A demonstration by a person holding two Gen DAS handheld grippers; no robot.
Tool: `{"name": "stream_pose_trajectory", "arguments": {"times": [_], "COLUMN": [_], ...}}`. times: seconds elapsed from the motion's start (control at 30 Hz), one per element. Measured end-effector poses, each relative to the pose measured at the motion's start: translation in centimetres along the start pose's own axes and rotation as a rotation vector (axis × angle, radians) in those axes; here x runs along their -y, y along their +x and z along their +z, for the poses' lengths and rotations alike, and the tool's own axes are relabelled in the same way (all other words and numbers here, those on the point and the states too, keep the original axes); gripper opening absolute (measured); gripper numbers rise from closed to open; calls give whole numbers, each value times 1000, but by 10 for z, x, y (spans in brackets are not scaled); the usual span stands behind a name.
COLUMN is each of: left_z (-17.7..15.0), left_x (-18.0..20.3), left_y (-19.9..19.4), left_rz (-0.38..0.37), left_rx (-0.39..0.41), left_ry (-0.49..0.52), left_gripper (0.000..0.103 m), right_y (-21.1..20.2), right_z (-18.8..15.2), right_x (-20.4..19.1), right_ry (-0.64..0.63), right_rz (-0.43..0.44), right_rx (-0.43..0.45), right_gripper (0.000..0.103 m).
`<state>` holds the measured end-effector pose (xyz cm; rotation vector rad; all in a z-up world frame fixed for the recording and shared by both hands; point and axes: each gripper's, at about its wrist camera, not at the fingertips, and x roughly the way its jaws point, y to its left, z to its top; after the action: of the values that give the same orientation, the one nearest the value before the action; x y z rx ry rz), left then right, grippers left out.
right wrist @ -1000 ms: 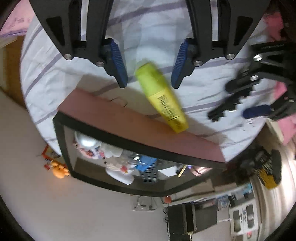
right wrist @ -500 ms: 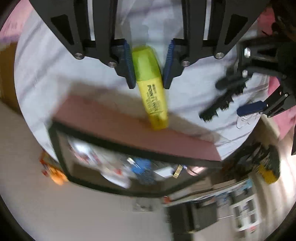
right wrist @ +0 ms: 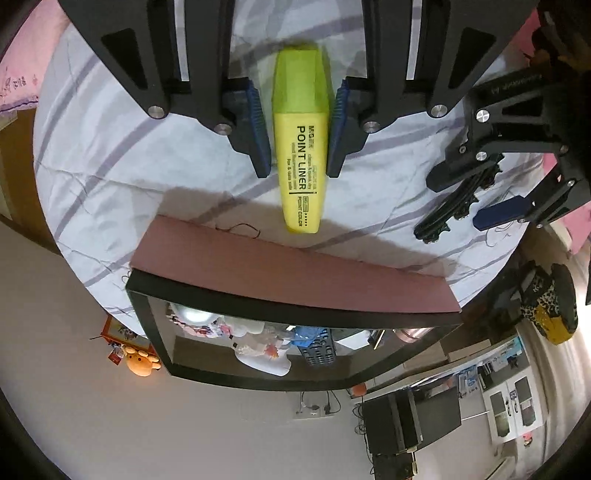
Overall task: Organize rigid objects
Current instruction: 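Grasp the black hair clip with the left tool while the right tool grasps the yellow highlighter, then lift the hair clip with the left tool while the right tool carries the highlighter over the box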
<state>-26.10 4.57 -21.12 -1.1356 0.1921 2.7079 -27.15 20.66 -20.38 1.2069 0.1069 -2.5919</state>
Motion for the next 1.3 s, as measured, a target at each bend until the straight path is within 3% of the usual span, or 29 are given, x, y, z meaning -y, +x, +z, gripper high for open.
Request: {"name": "stream_pose_trajectory", "arguments": {"times": [0.13,0.23,0.53,0.67,0.87,1.07,1.3], "left_z": [1,1,-1,-2,-3,0,12], "left_x": [4,1,5,6,10,11,8], "left_y": [-1,-2,0,-1,-4,-16,-52], "left_rz": [-46,-75,-55,-50,-28,-59,-48], "left_rx": [11,10,14,24,28,38,138], "left_ry": [5,-23,-7,-9,11,12,8], "left_gripper": [28,20,20,21,20,20,20], "right_y": [-1,-2,-5,-6,-10,-19,-51], "right_z": [-3,-4,-6,-7,-9,-14,-10], "right_x": [-4,-4,1,-3,-11,-4,-3], "right_ry": [-21,-33,-9,-25,-57,-2,32], "right_rz": [-18,-21,15,-14,-63,-34,-13], "right_rx": [17,14,29,39,54,98,208], "right_gripper": [31,32,36,27,27,27,27]}}
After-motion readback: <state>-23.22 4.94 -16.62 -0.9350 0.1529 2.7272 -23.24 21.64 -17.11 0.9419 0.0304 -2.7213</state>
